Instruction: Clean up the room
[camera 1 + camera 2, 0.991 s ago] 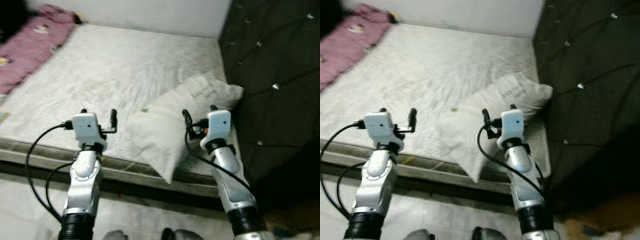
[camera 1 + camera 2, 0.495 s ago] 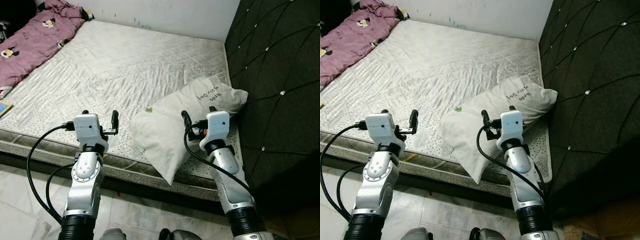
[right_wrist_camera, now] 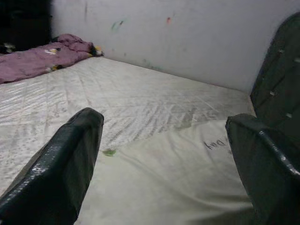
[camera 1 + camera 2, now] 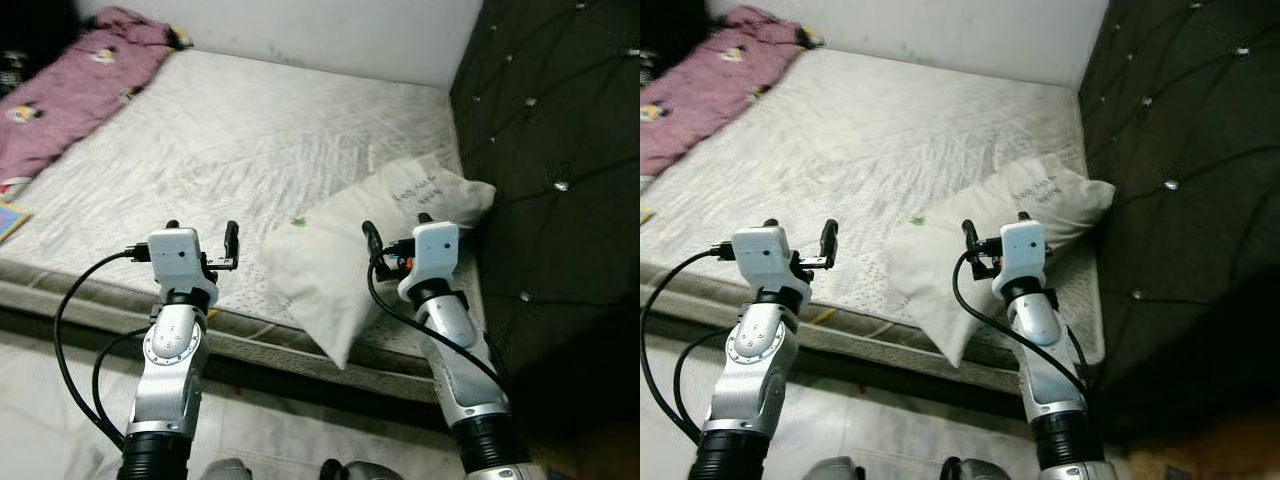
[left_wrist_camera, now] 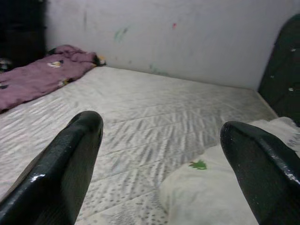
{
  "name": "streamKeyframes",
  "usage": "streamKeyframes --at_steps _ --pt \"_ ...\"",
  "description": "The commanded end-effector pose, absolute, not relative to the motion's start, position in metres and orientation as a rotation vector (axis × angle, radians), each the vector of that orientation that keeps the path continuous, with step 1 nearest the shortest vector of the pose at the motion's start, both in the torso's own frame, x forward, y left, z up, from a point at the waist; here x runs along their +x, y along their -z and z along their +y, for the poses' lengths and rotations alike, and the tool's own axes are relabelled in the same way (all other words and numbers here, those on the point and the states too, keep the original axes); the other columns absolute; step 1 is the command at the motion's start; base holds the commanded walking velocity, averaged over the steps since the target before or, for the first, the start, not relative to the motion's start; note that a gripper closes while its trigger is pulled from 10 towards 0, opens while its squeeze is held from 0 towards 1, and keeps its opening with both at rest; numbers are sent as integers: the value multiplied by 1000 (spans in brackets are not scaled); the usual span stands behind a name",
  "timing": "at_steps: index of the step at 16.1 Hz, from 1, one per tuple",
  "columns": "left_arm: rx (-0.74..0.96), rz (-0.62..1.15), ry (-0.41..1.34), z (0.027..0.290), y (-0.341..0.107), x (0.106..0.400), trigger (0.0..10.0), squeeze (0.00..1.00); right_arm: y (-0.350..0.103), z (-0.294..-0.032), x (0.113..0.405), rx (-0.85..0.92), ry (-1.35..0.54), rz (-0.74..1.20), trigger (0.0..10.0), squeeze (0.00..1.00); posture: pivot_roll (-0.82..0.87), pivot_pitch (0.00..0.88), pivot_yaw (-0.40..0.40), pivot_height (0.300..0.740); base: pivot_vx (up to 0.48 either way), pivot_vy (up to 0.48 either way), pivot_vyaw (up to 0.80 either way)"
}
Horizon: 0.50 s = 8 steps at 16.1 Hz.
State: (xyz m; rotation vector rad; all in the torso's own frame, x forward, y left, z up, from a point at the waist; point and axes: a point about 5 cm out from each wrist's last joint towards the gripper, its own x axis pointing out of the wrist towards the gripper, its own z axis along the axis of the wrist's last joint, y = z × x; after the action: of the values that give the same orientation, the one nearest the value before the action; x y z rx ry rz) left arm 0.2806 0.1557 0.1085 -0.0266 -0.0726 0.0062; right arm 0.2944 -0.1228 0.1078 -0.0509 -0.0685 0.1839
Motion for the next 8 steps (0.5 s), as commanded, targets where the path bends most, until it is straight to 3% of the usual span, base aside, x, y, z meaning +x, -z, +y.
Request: streamKeyframes --at_steps 1,8 --pt "-30 -88 17 152 -112 280 10000 0 -113 -125 296 -45 -177 -86 10000 0 41 0 -57 740 281 0 0" --pt "-37 -90 28 150 -112 281 10000 0 -114 -126 297 -45 -177 -86 10000 0 36 0 -59 740 296 0 0"
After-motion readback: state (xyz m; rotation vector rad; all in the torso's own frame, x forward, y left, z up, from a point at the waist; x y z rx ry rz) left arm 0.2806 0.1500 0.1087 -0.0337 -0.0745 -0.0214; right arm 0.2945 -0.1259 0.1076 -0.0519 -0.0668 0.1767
